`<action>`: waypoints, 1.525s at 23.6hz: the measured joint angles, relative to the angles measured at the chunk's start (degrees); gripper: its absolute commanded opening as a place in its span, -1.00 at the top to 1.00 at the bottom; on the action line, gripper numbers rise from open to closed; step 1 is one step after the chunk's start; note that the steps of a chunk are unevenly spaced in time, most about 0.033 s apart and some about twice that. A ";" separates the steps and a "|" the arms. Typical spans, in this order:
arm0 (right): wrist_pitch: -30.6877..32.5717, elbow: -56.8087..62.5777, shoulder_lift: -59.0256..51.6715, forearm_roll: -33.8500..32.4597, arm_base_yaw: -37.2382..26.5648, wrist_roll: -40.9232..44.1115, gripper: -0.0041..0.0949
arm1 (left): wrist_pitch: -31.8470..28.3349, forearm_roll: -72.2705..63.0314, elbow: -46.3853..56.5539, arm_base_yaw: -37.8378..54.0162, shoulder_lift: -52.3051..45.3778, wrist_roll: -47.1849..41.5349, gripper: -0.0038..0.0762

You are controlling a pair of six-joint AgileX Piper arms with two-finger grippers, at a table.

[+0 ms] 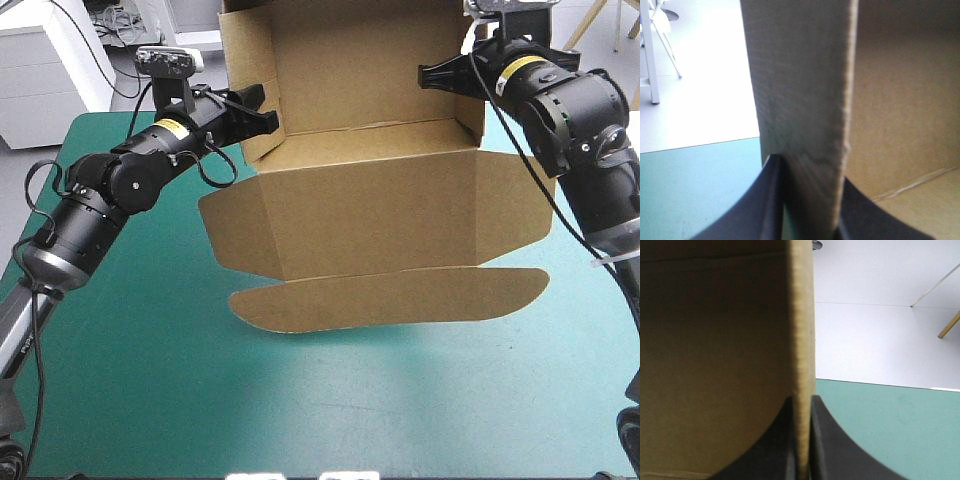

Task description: Fold the box

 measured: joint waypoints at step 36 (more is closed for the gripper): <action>23.51 -0.01 29.37 18.86 -0.18 -6.04 0.78 | 34.63 13.52 0.05 3.33 21.22 1.11 0.29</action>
